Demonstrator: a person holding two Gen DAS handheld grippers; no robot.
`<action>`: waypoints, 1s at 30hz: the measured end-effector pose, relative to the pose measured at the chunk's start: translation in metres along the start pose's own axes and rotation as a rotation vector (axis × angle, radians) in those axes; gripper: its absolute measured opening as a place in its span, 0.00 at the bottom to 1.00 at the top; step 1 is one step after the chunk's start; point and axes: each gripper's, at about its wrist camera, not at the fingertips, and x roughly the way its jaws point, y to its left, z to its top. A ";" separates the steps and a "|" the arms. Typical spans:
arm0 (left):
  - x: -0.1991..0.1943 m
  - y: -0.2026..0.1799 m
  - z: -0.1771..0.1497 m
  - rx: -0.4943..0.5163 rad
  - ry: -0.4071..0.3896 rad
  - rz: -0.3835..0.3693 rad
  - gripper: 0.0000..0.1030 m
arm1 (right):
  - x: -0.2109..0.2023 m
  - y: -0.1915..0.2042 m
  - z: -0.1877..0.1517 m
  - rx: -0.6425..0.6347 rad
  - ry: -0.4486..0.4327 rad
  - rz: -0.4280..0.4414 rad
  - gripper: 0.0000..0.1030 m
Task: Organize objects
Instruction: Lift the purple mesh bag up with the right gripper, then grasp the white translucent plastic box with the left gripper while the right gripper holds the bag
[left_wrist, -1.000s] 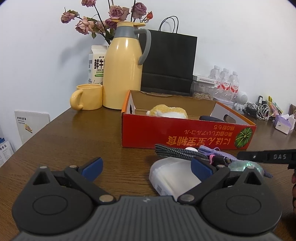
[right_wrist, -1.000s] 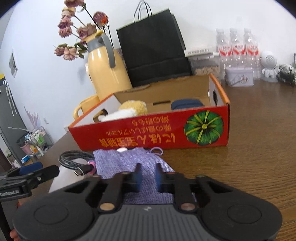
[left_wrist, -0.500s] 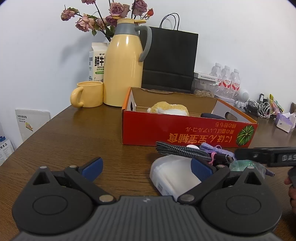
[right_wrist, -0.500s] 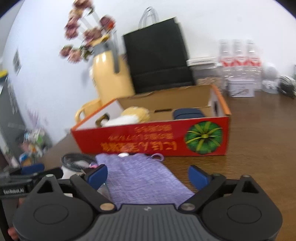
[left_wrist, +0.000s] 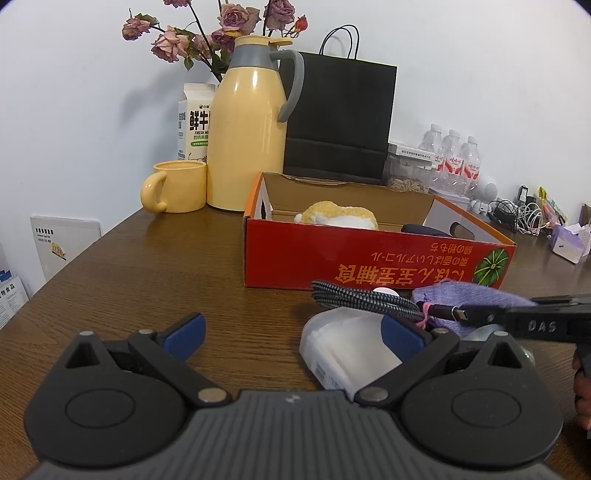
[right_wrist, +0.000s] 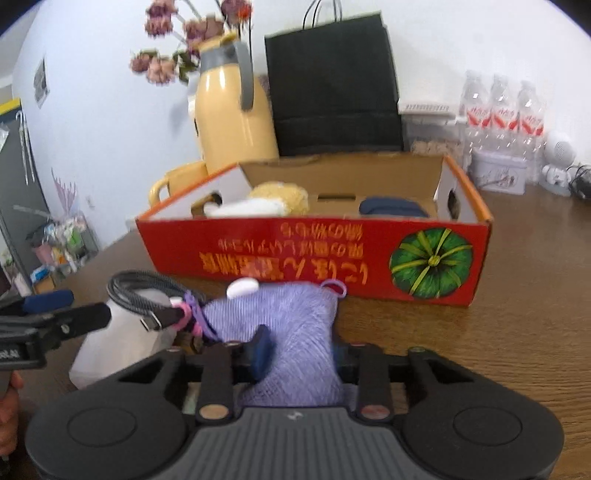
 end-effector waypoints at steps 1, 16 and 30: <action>0.000 0.000 0.000 0.000 0.000 0.000 1.00 | -0.002 0.000 0.000 0.005 -0.018 -0.005 0.23; 0.003 0.001 0.000 -0.009 0.025 -0.013 1.00 | -0.058 -0.012 -0.001 0.085 -0.268 -0.015 0.06; 0.011 -0.038 0.001 -0.007 0.107 -0.005 1.00 | -0.065 -0.015 -0.004 0.096 -0.296 -0.021 0.06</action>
